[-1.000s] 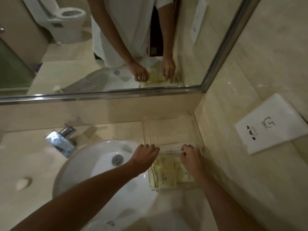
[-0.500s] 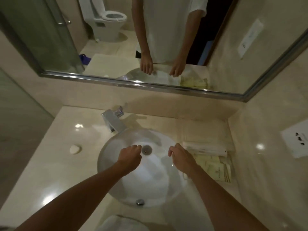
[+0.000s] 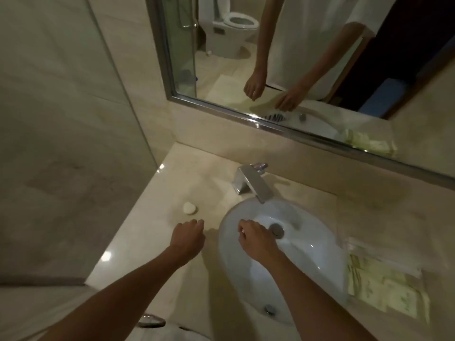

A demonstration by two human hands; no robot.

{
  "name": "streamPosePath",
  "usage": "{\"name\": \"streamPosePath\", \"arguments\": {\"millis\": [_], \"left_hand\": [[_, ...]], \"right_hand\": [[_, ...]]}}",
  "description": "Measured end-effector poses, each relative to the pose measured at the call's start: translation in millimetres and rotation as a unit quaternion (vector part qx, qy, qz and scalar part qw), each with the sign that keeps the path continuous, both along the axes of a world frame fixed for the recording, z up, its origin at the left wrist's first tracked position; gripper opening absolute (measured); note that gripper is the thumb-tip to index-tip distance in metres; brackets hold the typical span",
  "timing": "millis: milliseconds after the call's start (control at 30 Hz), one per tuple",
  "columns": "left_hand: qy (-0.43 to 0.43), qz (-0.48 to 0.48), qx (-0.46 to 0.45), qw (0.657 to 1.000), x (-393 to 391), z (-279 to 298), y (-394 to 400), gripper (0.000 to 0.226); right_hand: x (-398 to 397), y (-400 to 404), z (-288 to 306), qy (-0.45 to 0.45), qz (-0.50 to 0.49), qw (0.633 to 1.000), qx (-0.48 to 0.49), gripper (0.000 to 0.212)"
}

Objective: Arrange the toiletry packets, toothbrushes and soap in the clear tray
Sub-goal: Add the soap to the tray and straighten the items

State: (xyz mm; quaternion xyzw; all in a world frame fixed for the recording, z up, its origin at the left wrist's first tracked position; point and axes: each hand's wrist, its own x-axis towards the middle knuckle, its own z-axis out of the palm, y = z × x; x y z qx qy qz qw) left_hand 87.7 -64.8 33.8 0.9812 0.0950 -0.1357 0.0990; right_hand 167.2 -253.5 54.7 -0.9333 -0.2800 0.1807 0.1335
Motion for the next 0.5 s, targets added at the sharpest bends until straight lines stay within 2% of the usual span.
{"name": "streamPosePath", "arguments": {"millis": [167,367,500], "left_hand": [[-0.001,0.035,-0.004,0.999,-12,-9,47,0.013],[-0.010,0.070,0.007,0.997,-12,-15,79,0.019],[-0.012,0.097,-0.007,0.995,-14,-20,98,0.018]], "right_hand": [[-15,68,-20,0.017,0.019,1.000,0.006,0.014],[-15,122,-42,-0.015,0.040,0.999,0.010,0.034],[-14,160,-51,-0.014,0.011,0.999,0.033,0.039]]}}
